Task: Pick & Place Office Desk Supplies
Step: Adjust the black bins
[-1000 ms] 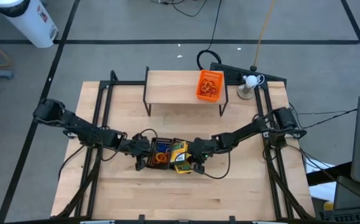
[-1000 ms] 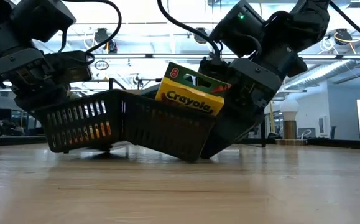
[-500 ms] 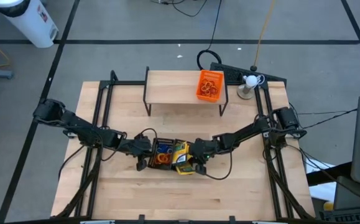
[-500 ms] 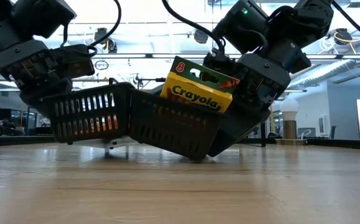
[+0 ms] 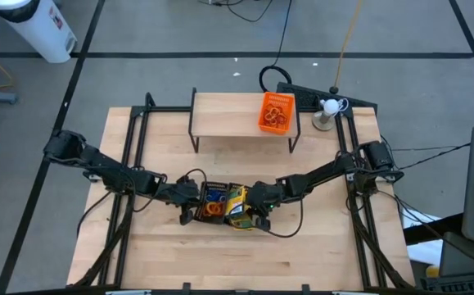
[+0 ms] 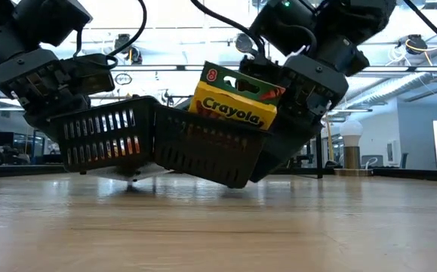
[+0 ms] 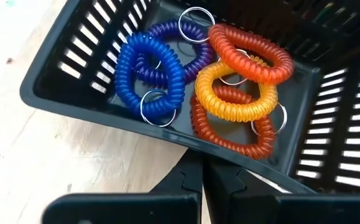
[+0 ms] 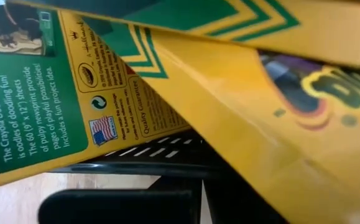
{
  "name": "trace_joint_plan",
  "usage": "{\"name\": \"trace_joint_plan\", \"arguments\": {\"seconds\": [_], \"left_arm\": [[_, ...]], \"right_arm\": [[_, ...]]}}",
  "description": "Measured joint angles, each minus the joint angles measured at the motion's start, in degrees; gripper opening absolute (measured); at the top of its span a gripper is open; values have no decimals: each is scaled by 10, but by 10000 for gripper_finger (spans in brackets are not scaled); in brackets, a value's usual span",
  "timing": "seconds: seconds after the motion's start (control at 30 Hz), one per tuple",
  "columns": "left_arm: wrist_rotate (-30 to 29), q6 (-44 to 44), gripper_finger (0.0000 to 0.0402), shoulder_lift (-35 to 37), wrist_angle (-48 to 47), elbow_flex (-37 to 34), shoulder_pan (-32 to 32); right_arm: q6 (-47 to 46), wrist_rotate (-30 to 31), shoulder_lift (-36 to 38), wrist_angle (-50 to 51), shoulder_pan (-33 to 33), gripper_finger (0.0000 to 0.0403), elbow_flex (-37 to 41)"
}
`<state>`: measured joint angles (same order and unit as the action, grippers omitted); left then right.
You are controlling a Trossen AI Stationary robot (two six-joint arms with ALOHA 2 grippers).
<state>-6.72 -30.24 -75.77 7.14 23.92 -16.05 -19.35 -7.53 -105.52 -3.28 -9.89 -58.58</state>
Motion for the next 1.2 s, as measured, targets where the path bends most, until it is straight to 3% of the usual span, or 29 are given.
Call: {"name": "trace_joint_plan", "arguments": {"seconds": [0.23,0.77,1.2], "left_arm": [[-2,8,0,0,-9,0,0],[9,1,0,1,-119,31,-2],[26,5,13,1,-134,31,-2]], "right_arm": [[26,-1,0,46,0,0,-36],[1,32,2,116,-12,0,-40],[-23,30,2,183,-12,0,-39]]}}
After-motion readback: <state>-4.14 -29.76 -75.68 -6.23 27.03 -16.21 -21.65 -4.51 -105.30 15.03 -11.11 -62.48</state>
